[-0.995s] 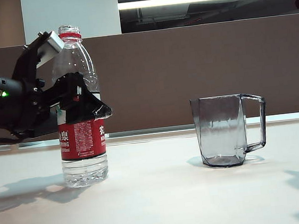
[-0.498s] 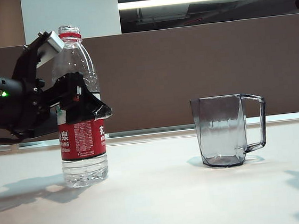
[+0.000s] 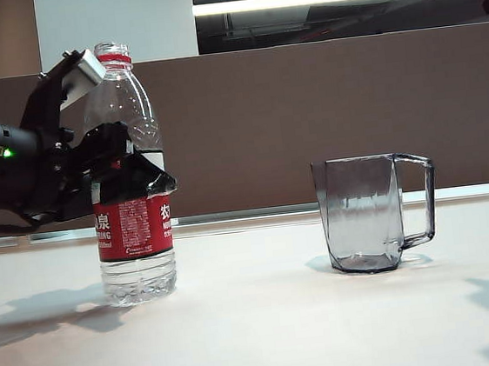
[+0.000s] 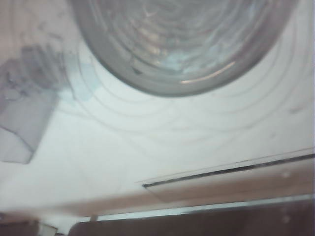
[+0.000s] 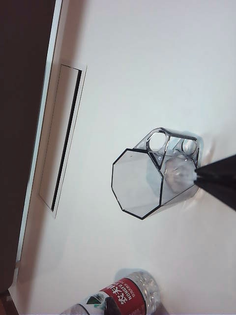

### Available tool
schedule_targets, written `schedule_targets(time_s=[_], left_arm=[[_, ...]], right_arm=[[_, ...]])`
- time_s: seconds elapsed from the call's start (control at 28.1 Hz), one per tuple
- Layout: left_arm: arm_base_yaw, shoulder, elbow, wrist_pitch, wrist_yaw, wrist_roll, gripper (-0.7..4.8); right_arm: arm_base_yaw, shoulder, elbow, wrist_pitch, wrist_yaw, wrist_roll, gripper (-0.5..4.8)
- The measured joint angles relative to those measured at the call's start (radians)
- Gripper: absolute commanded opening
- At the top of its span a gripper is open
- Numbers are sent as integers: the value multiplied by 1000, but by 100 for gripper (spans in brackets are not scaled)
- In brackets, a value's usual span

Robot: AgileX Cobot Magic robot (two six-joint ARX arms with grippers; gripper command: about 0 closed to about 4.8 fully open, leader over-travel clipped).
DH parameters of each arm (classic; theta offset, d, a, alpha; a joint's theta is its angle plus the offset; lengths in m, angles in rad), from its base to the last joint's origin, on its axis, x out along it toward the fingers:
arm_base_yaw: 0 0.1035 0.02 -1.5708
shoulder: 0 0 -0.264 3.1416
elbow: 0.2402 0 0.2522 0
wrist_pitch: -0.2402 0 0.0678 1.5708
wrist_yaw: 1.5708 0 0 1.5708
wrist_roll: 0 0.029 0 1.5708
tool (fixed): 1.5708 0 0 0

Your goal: Pick up the mineral water bottle with the left hand on the table and pour water into the mug until it's half full.

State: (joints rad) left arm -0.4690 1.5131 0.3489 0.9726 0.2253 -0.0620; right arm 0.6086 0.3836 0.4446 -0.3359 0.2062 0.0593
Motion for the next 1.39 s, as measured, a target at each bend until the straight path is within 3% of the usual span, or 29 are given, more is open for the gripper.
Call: schedule_targets(time_s=[0.46, 0.6, 1.39], left_arm=[[0, 0, 0, 0, 0, 1, 294], [0, 0, 0, 0, 0, 1, 233], [-1, -3, 24, -37, 0, 0, 234]], right_arm=[[0, 0, 0, -21, 0, 0, -5], [0, 0, 0, -21, 0, 0, -5], [0, 0, 0, -21, 0, 0, -5]])
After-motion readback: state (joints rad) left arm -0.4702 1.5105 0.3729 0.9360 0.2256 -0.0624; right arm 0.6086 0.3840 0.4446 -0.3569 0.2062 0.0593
